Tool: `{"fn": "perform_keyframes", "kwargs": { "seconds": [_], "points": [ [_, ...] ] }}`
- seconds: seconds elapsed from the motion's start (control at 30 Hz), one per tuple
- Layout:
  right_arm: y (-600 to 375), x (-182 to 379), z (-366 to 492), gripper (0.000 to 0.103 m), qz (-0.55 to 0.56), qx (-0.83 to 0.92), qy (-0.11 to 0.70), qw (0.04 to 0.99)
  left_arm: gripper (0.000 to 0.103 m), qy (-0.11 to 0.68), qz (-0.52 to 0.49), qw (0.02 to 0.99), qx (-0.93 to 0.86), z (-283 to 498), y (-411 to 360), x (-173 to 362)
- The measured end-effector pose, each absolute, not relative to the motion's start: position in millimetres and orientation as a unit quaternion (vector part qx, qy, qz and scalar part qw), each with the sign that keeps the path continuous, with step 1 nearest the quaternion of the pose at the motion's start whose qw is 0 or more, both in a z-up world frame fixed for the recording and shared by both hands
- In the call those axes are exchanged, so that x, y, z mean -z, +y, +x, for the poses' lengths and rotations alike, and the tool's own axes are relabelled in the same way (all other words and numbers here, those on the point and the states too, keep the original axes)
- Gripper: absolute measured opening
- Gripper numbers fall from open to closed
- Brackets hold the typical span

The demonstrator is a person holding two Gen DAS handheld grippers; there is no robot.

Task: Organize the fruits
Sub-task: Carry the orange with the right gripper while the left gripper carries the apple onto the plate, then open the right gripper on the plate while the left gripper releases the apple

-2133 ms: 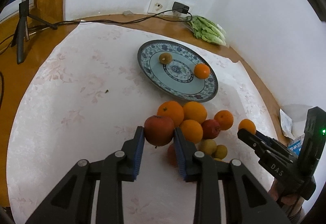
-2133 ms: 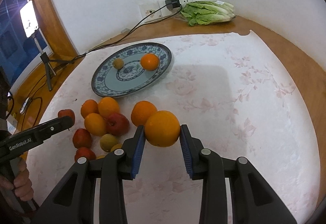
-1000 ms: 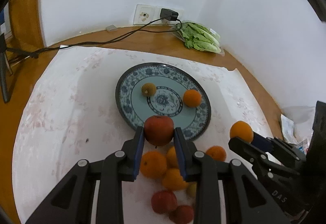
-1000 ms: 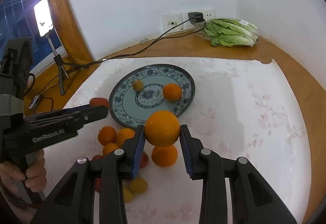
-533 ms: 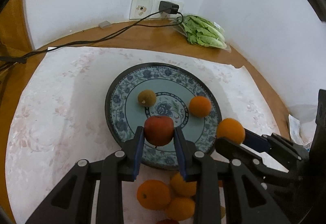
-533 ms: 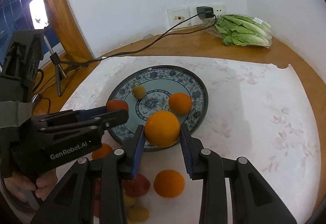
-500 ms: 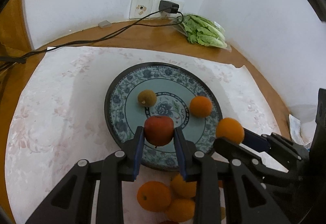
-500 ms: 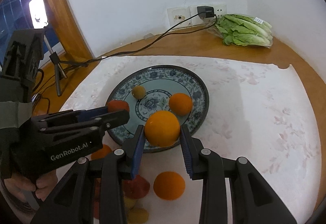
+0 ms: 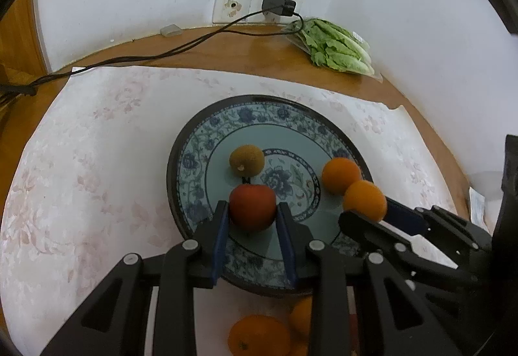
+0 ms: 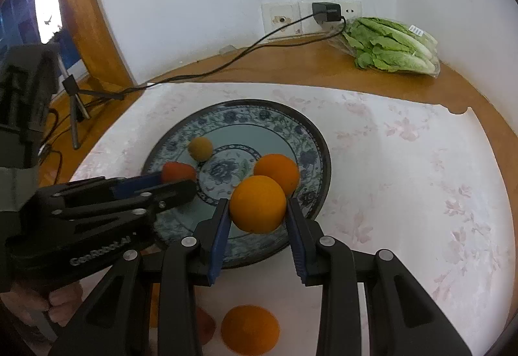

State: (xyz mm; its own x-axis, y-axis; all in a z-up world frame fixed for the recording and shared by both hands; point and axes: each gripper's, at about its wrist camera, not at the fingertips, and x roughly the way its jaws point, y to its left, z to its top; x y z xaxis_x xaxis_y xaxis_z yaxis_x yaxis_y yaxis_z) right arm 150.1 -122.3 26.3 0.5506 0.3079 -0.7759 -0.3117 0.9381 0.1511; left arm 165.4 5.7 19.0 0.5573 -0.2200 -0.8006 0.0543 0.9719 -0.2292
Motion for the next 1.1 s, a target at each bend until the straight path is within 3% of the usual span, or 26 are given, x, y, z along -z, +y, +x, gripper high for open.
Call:
{"fn": "perform_keyframes", "kwargs": {
  "seconds": [0.83, 1.1],
  "points": [
    [-118, -17, 162, 0.036, -0.012, -0.173, 0.441, 0.881, 0.031, 0.467, -0.079, 0.878, 0.075, 174, 4, -19],
    [-120, -28, 154, 0.047, -0.011, -0.167, 0.433, 0.886, 0.047, 0.465, -0.085, 0.878, 0.072, 163, 11, -27]
  ]
}}
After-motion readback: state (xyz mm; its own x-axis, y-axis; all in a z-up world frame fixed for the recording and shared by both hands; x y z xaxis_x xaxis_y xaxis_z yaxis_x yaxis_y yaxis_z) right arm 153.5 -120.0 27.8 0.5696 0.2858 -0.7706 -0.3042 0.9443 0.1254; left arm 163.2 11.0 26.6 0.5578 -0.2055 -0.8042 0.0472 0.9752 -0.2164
